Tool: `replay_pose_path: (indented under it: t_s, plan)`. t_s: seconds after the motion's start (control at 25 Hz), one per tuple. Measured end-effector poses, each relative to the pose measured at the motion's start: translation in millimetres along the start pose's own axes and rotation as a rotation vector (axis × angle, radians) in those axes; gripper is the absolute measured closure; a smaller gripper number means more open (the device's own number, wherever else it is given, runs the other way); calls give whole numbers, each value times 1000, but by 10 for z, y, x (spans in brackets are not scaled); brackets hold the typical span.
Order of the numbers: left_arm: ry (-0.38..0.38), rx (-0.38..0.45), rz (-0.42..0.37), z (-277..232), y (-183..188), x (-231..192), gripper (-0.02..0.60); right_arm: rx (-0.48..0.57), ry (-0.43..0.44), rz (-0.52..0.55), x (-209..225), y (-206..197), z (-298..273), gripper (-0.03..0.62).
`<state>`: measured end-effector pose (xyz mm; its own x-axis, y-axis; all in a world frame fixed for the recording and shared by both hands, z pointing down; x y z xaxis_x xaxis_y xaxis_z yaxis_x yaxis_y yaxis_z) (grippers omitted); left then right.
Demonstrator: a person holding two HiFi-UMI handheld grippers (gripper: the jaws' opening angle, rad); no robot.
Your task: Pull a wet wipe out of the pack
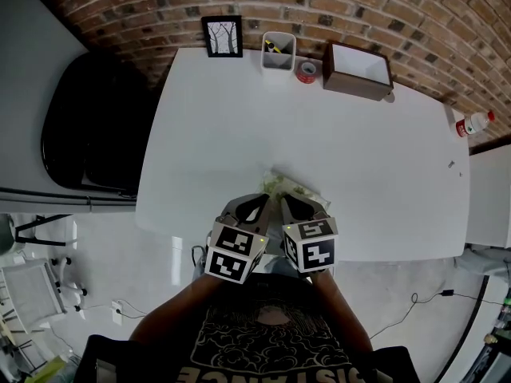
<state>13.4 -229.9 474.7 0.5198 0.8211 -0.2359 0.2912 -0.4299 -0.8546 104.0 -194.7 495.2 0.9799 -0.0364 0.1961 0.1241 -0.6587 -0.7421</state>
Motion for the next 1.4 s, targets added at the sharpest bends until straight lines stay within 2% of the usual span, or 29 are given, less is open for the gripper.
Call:
replay_pose_path:
  t_s: [0.32,0.72,1.4]
  plan:
    - [31,17,14,57,26,92,569,54,15,-21,9,29,91,576]
    - [76,47,22,95,100,212,569,97,51,11,50,133,218,576]
    - [220,103,57,180,116,473,569,136,189,89,93,205,428,576]
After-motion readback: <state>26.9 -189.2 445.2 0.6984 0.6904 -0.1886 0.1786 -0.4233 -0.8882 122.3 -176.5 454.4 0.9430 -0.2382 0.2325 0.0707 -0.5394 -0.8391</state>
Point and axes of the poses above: the fingertips, and each gripper's own axes: z backward along the fingers, x to its right, y out of its top, the point moved 6 cm from there along z, backward along the fingers, and after that the axes turned 8 degrees about x, right-handed, at the moved point
